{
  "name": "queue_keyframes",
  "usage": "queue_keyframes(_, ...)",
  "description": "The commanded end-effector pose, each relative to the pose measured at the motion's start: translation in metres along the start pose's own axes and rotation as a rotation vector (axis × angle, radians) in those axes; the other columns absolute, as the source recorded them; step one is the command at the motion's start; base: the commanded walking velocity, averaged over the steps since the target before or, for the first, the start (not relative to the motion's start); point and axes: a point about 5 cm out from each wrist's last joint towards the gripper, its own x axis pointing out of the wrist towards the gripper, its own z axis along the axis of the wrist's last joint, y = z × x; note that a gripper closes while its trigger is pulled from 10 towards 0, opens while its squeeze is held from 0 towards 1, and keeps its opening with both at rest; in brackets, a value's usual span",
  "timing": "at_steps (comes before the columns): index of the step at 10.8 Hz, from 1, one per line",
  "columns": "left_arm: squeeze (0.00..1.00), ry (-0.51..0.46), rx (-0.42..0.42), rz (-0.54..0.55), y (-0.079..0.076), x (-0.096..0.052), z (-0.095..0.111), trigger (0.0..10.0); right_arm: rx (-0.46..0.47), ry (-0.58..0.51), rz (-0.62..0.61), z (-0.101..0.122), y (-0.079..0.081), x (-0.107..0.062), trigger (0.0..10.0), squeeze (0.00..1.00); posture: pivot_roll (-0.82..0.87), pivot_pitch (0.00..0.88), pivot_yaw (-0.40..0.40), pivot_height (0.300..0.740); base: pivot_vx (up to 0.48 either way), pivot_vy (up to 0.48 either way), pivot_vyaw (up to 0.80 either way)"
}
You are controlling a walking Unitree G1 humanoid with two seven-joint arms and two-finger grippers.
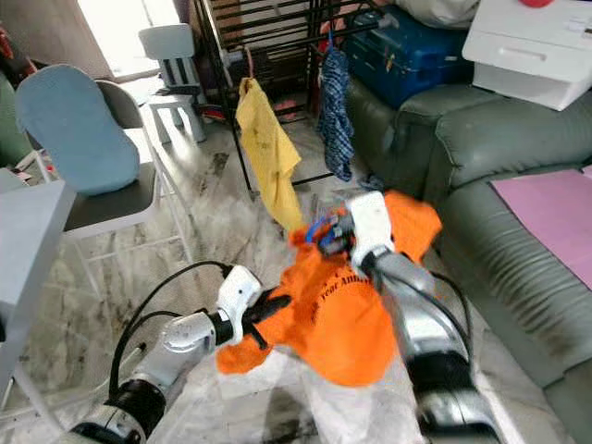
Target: Hang hanger
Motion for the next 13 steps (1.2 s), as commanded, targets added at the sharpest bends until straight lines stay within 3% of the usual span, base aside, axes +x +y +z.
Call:
queue_keyframes(1,0.00,-0.040,-0.039,0.089,0.015,0.002,0.014,0.0,-0.040,0.007,0.079,0.001,0.017,0.002,0.0,0.00,-0.26,0.000,0.107,0.740,0.000,0.000,0.00)
queue_keyframes(2,0.00,-0.054,-0.080,0.133,0.021,0.001,0.016,0.0,-0.051,0.025,0.026,-0.004,0.009,0.000,0.0,0.00,-0.26,0.000,0.108,0.740,0.000,0.000,0.00)
queue_keyframes(3,0.00,-0.073,-0.117,0.159,0.027,-0.003,0.017,0.0,-0.062,0.013,-0.103,-0.004,-0.008,-0.002,0.0,0.00,-0.26,0.000,0.110,0.740,0.000,0.000,0.00)
queue_keyframes(4,0.00,-0.060,-0.132,0.173,0.030,-0.008,0.011,0.0,-0.026,-0.064,-0.252,0.012,-0.029,-0.005,0.0,0.00,-0.26,0.000,0.113,0.740,0.000,0.000,0.00)
queue_keyframes(6,0.00,-0.072,-0.153,0.165,0.029,-0.010,0.008,0.0,-0.018,-0.111,-0.315,0.020,-0.039,-0.004,0.0,0.00,-0.26,0.000,0.110,0.740,0.000,0.000,0.00)
queue_keyframes(7,0.00,-0.068,-0.160,0.173,0.030,-0.011,0.007,0.0,0.027,-0.124,-0.286,0.022,-0.035,-0.001,0.0,0.00,-0.26,0.000,0.109,0.740,0.000,0.000,0.00)
queue_keyframes(8,0.00,-0.076,-0.170,0.185,0.031,-0.010,0.010,0.0,0.049,-0.118,-0.208,0.020,-0.021,0.005,0.0,0.00,-0.25,0.000,0.105,0.740,0.000,0.000,0.00)
queue_keyframes(9,0.00,-0.086,-0.189,0.210,0.033,-0.006,0.014,0.0,0.045,-0.102,-0.051,0.013,0.006,0.008,0.0,0.00,-0.25,0.000,0.102,0.740,0.000,0.000,0.00)
queue_keyframes(10,0.00,-0.094,-0.204,0.226,0.034,-0.004,0.017,0.0,0.038,-0.100,0.031,0.009,0.019,0.005,0.0,0.00,-0.25,0.000,0.102,0.740,0.000,0.000,0.00)
queue_keyframes(11,0.00,-0.109,-0.230,0.237,0.034,-0.001,0.021,0.0,0.043,-0.051,0.123,-0.003,0.033,0.000,0.0,0.00,-0.26,0.000,0.104,0.740,0.000,0.000,0.00)
queue_keyframes(12,0.00,-0.129,-0.255,0.229,0.033,0.002,0.025,0.0,0.013,0.088,0.182,-0.030,0.043,-0.006,0.0,0.00,-0.27,0.000,0.106,0.740,0.000,0.000,0.00)
queue_keyframes(13,0.00,-0.149,-0.260,0.213,0.032,0.003,0.028,0.0,-0.019,0.165,0.180,-0.047,0.045,-0.010,4.4,0.00,-0.27,0.000,0.104,0.740,0.000,0.000,0.00)
